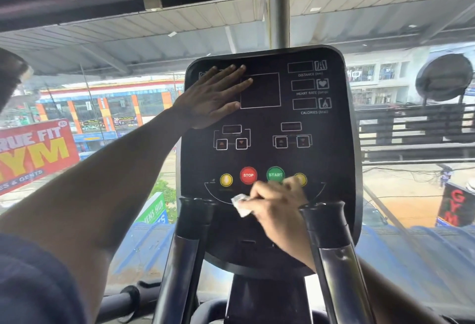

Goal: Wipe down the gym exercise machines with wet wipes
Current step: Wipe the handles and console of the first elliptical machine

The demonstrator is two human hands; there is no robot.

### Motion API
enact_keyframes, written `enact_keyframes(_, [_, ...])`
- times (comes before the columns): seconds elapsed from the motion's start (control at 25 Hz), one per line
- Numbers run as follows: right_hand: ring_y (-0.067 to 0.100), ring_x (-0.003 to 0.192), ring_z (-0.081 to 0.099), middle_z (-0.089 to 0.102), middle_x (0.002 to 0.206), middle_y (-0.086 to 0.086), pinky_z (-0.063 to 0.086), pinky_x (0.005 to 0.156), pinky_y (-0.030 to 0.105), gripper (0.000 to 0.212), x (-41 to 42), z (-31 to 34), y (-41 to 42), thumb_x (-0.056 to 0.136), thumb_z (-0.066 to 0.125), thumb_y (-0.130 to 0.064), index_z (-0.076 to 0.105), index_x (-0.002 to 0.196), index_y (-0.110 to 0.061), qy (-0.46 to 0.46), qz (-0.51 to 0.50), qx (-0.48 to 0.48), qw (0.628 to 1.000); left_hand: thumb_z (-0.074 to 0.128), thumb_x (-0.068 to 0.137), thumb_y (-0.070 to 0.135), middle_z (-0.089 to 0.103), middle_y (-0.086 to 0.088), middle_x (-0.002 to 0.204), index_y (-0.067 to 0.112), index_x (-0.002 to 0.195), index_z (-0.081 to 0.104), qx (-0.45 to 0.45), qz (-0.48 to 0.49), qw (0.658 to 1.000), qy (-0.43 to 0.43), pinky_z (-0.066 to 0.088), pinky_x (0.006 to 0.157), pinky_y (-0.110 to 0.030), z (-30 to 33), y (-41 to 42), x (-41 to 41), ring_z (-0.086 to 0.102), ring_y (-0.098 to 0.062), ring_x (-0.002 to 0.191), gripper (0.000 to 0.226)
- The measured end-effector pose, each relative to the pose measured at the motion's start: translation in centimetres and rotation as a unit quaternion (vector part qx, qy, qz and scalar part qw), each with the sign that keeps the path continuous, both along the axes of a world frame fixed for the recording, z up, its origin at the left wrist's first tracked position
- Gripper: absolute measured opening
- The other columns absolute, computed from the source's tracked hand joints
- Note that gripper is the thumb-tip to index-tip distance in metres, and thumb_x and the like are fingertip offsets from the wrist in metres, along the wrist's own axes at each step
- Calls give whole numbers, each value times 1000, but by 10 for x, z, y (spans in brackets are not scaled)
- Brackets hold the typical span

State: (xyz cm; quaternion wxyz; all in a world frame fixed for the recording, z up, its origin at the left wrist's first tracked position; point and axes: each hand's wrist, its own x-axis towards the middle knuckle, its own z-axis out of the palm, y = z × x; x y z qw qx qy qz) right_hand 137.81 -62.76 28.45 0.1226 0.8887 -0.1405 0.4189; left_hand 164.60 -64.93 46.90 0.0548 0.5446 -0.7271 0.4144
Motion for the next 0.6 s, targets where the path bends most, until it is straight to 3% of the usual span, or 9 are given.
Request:
enact_keyframes(0.12, [12, 73, 53, 48, 81, -10, 20, 73, 34, 24, -3, 21, -27, 89, 64, -19, 70, 101, -38, -10, -38, 15, 999, 17, 111, 57, 1, 2, 175, 34, 167, 9, 2, 6, 1000, 4, 5, 130, -51, 0, -1, 0, 0, -20, 162, 62])
enact_keyframes(0.2, [16, 74, 57, 52, 85, -9, 23, 74, 35, 27, 28, 52, -35, 88, 65, -12, 71, 102, -34, -19, -39, 10, 999, 18, 112, 54, 1, 2, 176, 34, 167, 8, 2, 8, 1000, -2, 6, 130, -51, -1, 0, -1, 0, -19, 162, 60])
enact_keyframes(0.36, [21, 82, 60, 59, 94, -2, 40, 80, 42, 44, 80, 66, -18, 91, 32, -17, 72, 108, -24, 42, 10, -69, 997, 17, 113, 47, 2, 2, 176, 34, 167, 10, 10, 6, 1000, 15, 4, 130, -51, 3, 0, 2, 0, -18, 162, 56])
enact_keyframes(0.48, [20, 81, 59, 60, 93, -2, 43, 80, 42, 51, 74, 23, 10, 93, 24, -19, 69, 115, -20, 88, 77, -87, 989, 16, 113, 47, 1, 2, 176, 34, 167, 9, 21, 22, 999, 9, 4, 130, -52, 1, -1, -2, -1, -18, 162, 56])
enact_keyframes(0.6, [20, 82, 59, 59, 93, -3, 41, 81, 43, 50, 79, 30, 7, 96, 22, -19, 68, 115, -21, 93, 99, -69, 988, 18, 111, 53, 6, 2, 176, 34, 167, 14, 12, 41, 999, -11, 10, 129, -51, 10, 5, -5, 6, -21, 162, 58])
